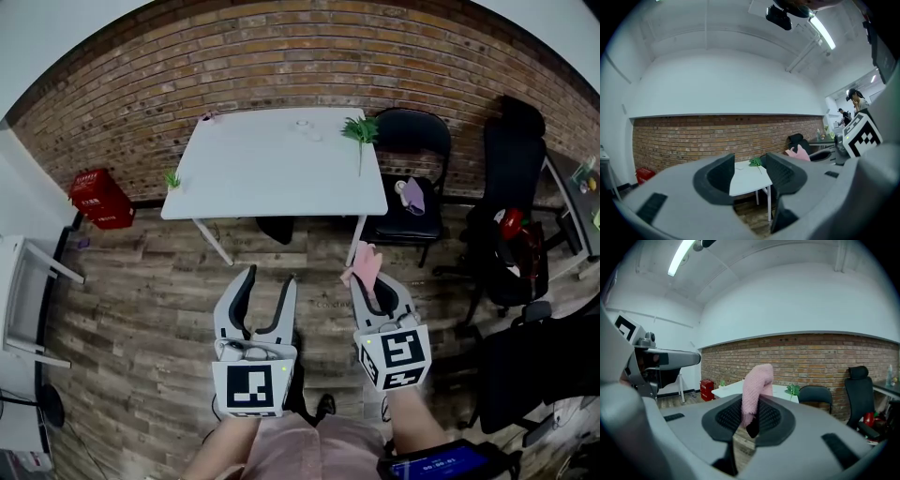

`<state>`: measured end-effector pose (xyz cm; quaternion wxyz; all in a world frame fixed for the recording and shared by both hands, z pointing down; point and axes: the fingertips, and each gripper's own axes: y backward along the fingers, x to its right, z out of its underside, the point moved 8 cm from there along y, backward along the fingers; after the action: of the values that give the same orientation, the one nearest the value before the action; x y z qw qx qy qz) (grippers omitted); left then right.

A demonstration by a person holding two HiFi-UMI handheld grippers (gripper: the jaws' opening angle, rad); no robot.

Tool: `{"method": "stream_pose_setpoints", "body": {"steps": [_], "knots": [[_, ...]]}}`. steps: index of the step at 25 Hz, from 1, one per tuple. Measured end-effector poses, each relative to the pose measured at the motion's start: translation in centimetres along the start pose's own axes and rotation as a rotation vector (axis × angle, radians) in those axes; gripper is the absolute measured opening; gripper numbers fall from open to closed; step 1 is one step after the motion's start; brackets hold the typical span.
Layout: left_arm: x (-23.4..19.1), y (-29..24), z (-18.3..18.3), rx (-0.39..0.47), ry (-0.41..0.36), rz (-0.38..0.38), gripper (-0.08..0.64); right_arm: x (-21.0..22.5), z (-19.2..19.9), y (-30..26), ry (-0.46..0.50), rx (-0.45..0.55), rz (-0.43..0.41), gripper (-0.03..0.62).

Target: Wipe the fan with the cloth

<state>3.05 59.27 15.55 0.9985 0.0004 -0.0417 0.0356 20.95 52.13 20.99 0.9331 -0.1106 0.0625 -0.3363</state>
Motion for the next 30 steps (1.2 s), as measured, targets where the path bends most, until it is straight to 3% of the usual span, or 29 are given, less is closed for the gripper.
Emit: {"method": "stream_pose_setpoints", "body": {"steps": [8, 17, 22, 30], "knots": [[-6.5, -10.0, 2.0, -0.005, -0.023, 0.040, 0.213, 1.4, -1.1, -11.5, -0.008, -0.033, 0.005, 0.060], [-13.9, -18.6, 0.6, 0.022, -0.034, 0.062, 0.213, 2.9, -5.6, -21.4, -0.002, -0.008, 0.050, 0.060], [-15.6, -21.9, 0.5, 0.028, -0.022, 0.078, 0.213, 4.1, -6.9, -24.3, -0.002, 0.005, 0.081, 0.060], [-15.9, -26.9, 2.4, -0.013, -0.033, 0.130, 0.213, 6.7, -5.9, -27.9, -0.033, -0.025, 0.113, 0.060]]}}
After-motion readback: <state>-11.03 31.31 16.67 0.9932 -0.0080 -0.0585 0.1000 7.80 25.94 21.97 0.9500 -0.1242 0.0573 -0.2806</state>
